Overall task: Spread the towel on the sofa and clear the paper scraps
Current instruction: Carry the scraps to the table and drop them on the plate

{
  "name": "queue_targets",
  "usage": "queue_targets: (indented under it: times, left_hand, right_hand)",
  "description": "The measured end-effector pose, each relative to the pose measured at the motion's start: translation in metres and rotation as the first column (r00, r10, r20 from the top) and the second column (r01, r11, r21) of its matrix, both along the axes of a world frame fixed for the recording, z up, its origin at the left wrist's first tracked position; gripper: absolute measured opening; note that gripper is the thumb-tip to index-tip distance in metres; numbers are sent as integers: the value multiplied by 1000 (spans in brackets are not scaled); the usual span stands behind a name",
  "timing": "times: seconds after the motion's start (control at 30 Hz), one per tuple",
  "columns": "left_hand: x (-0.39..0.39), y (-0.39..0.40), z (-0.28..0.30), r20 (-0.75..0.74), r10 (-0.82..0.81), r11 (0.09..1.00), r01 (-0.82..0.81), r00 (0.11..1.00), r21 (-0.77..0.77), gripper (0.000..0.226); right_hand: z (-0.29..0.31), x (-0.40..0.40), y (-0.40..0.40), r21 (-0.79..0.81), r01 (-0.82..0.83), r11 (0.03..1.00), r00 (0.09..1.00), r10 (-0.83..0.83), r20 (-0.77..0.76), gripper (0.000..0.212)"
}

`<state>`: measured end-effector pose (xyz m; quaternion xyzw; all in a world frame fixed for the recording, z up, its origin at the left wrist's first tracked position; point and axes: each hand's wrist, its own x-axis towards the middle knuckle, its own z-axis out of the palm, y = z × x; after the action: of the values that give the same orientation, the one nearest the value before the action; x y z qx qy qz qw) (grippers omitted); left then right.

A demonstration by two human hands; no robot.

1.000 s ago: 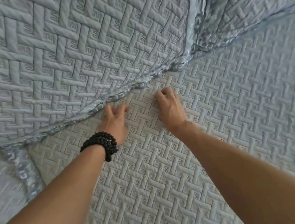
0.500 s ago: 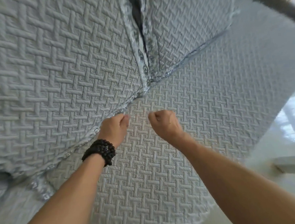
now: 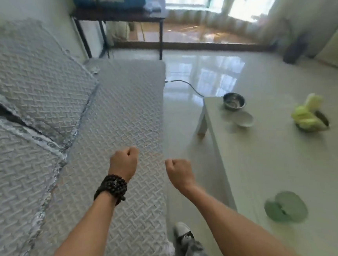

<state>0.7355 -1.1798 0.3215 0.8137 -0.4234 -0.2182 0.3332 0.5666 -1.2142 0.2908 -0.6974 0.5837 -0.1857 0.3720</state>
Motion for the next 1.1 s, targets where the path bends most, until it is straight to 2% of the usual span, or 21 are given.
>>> queue_targets:
  times: [0.07,0.1,0.23,0.43,0.53,0.6,0.67,0.7,0.77,0.93,1.1]
  left_hand:
    - [-60,-15,11,19,-137,991,137,990,4,55]
    - [-91,-22,16,6,-204,979,204,979,4,55]
    - [-229,-37,23,-8,-444,896,444,896,-1,55]
    - [-406,-47,0,-65,-625,778,628,778,37,56]
    - [-471,-51,-23,-172,-645,742,664,744,91,54]
    - [-513,-54,-41,-317,-609,725,672,727,149,49]
    - [-547,-63,-63,-525,-458,734,638,717,231,41]
    - [-561,-67,-75,-620,-346,739,611,705,283,36]
    - [-590,-79,-108,-715,-171,732,573,677,368,27]
    - [-614,-109,-169,-741,61,768,442,669,462,14]
    - [-620,-127,-212,-767,217,774,373,604,512,20]
  right_hand:
    - [16,-64,6,-35,133,990,991,-133,19,38]
    - [22,-94,8,-31,208,978,977,-207,42,43]
    - [35,-216,20,-25,457,889,888,-455,65,44]
    - [13,-376,37,38,731,682,675,-729,113,47]
    - [-9,-438,42,161,805,571,554,-821,138,45]
    - [-26,-478,37,354,821,448,396,-894,211,36]
    - [-46,-512,25,582,743,330,192,-939,287,27]
    - [-55,-525,20,646,705,294,124,-947,295,25]
    - [-84,-550,4,737,633,239,33,-959,283,23]
    - [-155,-565,-32,793,589,159,27,-984,177,15]
    - [-205,-565,-51,725,684,79,55,-997,56,21]
